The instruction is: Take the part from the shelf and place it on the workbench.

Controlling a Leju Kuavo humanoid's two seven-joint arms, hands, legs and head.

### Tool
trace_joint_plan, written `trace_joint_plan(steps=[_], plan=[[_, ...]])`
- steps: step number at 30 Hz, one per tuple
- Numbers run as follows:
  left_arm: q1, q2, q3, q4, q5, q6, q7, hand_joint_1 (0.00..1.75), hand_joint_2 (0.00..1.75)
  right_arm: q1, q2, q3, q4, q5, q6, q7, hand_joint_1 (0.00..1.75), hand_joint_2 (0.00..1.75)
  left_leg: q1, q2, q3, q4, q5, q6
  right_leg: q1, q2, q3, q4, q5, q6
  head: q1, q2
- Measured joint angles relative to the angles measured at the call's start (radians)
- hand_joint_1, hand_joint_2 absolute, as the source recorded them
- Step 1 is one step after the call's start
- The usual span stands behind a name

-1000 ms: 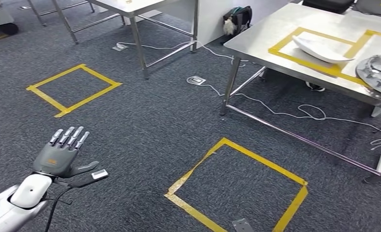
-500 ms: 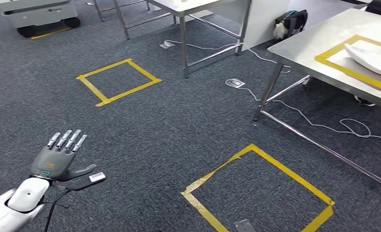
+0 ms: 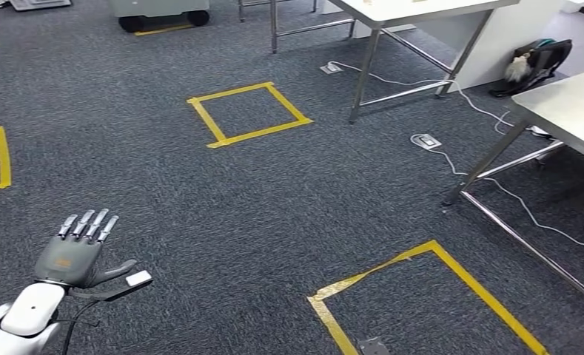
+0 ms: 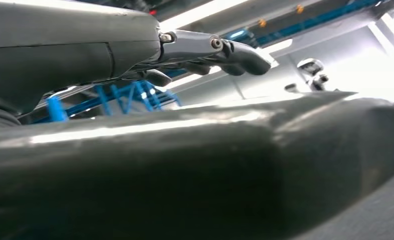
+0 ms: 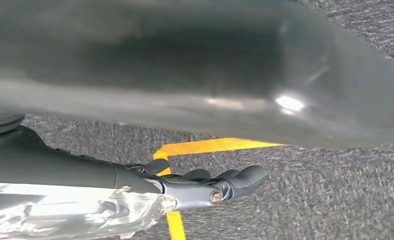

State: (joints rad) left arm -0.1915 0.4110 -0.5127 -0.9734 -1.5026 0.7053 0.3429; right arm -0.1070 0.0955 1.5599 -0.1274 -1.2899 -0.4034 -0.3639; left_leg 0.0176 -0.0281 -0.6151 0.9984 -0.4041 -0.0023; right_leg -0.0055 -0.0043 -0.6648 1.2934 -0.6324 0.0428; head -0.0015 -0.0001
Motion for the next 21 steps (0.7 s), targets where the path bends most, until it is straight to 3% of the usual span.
trace_joint_plan(steps=[1,2,3,5,7,9,11,13,15,16,17,18,21], plan=[[0.010,-0.001,0.007,-0.001,0.000,0.000,-0.002,0.00,0.00,0.002,0.000,0.000,0.000,-0.001,0.000,0.000,0.00,0.00,-0.002,-0.015,0.000,0.000,0.000,0.000,0.002,0.003,-0.018,0.022,0.004,-0.005,0.000,0.000],[0.020,-0.002,0.014,-0.001,0.000,0.000,-0.005,0.00,0.00,0.003,0.000,0.000,0.000,-0.002,-0.001,0.000,0.00,0.00,-0.004,-0.030,0.001,0.000,0.000,0.000,0.003,0.006,-0.016,0.002,0.029,-0.010,0.000,0.000],[0.028,-0.003,0.024,-0.002,0.000,0.000,-0.010,0.00,0.00,0.004,0.000,0.000,0.000,-0.004,-0.001,-0.001,0.00,0.00,-0.004,-0.046,0.001,0.000,0.000,0.000,0.004,0.017,0.004,-0.055,0.068,-0.016,0.000,0.000],[0.042,-0.006,0.044,-0.005,0.000,0.000,-0.021,0.00,0.00,0.004,-0.001,0.000,0.000,-0.006,-0.001,-0.002,0.00,0.00,-0.004,-0.075,0.001,0.002,0.000,-0.003,0.002,0.069,0.062,-0.197,0.139,-0.024,0.000,0.000],[0.056,-0.012,0.063,-0.007,0.000,0.000,-0.028,0.00,0.00,0.003,-0.001,0.000,0.000,-0.009,-0.001,-0.004,0.00,0.00,-0.002,-0.100,-0.003,0.002,0.003,-0.012,0.002,0.100,0.094,-0.266,0.161,-0.022,-0.001,0.000],[0.077,-0.016,0.081,-0.007,0.000,0.000,-0.033,0.00,0.00,0.003,-0.001,-0.001,0.000,-0.010,-0.002,-0.006,0.00,0.00,0.003,-0.118,-0.007,-0.004,0.009,-0.027,0.005,0.081,0.102,-0.273,0.164,-0.023,-0.001,0.000],[0.098,-0.019,0.097,-0.007,0.000,0.000,-0.035,0.00,0.00,0.003,-0.001,-0.001,0.000,-0.012,-0.003,-0.008,0.00,0.00,0.001,-0.078,-0.019,0.016,-0.007,-0.036,0.005,0.057,0.110,-0.285,0.172,-0.034,-0.004,0.000],[0.107,-0.026,0.112,-0.007,0.000,0.000,-0.037,0.00,0.00,0.006,-0.001,-0.002,0.000,-0.014,-0.004,-0.009,0.00,0.00,-0.004,-0.013,-0.065,0.110,-0.064,-0.041,0.007,0.028,0.114,-0.292,0.176,-0.042,-0.006,0.000],[0.118,-0.035,0.125,-0.007,0.000,0.000,-0.040,0.00,0.00,0.009,-0.001,-0.002,0.000,-0.017,-0.004,-0.010,0.00,0.00,-0.004,0.011,-0.126,0.239,-0.121,-0.046,0.009,-0.005,0.113,-0.293,0.174,-0.045,-0.007,0.000],[0.127,-0.040,0.132,-0.007,0.000,-0.001,-0.043,0.00,0.00,0.009,-0.001,-0.002,0.000,-0.018,-0.004,-0.010,0.00,0.00,-0.004,0.015,-0.139,0.272,-0.127,-0.048,0.010,-0.020,0.112,-0.293,0.173,-0.046,-0.008,0.000],[0.136,-0.043,0.140,-0.007,0.000,-0.001,-0.047,0.00,0.00,0.009,-0.001,-0.002,0.000,-0.019,-0.004,-0.010,0.00,0.00,-0.004,0.018,-0.133,0.267,-0.115,-0.049,0.010,-0.035,0.113,-0.293,0.172,-0.046,-0.008,0.000],[0.144,-0.047,0.148,-0.007,0.000,-0.001,-0.051,0.00,0.00,0.009,-0.001,-0.003,0.000,-0.019,-0.004,-0.010,0.00,0.00,-0.004,0.025,-0.105,0.220,-0.088,-0.050,0.010,-0.049,0.114,-0.293,0.170,-0.044,-0.008,0.000],[0.156,-0.061,0.179,-0.007,0.000,-0.001,-0.068,0.00,0.00,0.008,-0.001,-0.003,0.000,-0.021,-0.005,-0.010,0.00,0.00,-0.011,0.095,0.008,0.027,-0.020,-0.042,0.019,-0.086,0.120,-0.287,0.159,-0.032,-0.007,0.000]])
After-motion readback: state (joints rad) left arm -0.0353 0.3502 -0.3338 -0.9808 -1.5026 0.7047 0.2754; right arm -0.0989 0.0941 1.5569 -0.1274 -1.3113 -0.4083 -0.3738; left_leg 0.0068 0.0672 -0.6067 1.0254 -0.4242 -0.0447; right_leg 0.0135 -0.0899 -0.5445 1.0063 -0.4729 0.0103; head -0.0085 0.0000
